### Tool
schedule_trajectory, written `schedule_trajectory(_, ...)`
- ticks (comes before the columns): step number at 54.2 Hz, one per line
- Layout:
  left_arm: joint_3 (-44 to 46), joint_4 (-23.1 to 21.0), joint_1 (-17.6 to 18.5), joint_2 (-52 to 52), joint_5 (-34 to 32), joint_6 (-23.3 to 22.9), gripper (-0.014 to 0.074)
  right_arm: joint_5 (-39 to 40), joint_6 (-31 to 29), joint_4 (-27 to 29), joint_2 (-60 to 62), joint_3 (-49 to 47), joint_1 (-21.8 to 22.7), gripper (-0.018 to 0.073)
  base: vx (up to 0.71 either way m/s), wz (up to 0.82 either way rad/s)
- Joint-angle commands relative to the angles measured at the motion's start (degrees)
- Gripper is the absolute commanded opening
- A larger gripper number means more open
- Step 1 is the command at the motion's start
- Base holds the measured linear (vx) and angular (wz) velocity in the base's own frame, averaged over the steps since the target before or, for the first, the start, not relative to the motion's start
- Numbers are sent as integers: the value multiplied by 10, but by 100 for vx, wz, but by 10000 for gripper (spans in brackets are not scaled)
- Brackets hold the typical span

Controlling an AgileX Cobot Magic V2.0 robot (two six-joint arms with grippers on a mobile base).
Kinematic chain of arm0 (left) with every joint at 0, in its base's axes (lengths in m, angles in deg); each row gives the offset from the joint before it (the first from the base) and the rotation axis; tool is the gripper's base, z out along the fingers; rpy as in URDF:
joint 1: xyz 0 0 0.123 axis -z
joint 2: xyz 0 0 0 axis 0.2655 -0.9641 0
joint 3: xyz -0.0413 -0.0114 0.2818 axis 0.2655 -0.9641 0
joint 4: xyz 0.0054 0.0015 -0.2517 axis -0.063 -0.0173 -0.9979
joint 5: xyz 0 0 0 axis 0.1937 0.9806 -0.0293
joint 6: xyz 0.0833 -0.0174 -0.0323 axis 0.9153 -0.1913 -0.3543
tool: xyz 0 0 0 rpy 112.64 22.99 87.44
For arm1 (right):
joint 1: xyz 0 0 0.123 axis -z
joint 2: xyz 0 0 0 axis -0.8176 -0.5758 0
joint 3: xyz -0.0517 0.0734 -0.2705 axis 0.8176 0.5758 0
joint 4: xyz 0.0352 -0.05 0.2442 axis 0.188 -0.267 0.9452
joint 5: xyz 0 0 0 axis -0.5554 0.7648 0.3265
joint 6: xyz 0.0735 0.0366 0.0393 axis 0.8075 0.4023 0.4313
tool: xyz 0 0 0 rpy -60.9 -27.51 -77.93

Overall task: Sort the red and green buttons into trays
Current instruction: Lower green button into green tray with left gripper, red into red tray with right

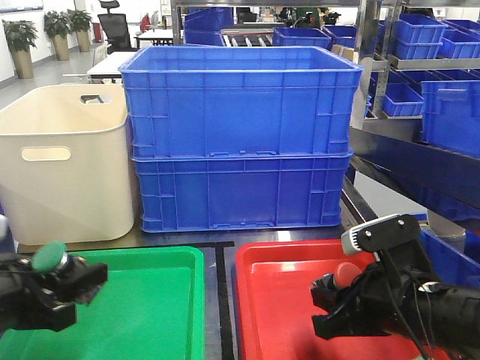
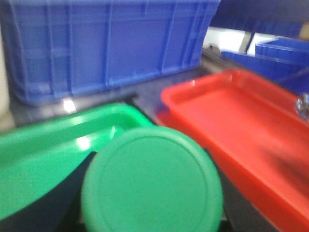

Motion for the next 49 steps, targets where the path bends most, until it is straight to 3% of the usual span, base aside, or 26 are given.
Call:
schedule_trajectory(1, 20, -49, 9, -27, -10, -6, 23, 37, 5, 26, -1, -23, 1, 1, 0, 0)
schedule_trajectory(9, 20, -57, 10, -68, -14, -3, 104, 23, 5, 35, -17, -23, 1, 38, 0, 0)
schedule_trajectory(17, 20, -61, 10, -91, -11, -3, 274, 21, 5, 35, -31, -23, 1, 141, 0, 0)
schedule_trajectory(28, 20, -61, 10, -96, -31, -3, 546, 4, 5, 35, -41, -23, 1, 417, 0, 0)
schedule_trajectory(32, 20, -61, 10, -96, -48, -3, 606, 5, 5, 35, -41, -23, 1, 515, 0, 0)
schedule_trajectory(41, 20, -66, 9, -94, -51, 0, 650, 12, 4, 35, -41, -23, 1, 673, 0, 0)
schedule_trajectory(49, 20, -93, 9, -72, -57, 7, 643, 7, 4, 35, -14, -23, 1, 688, 0, 0)
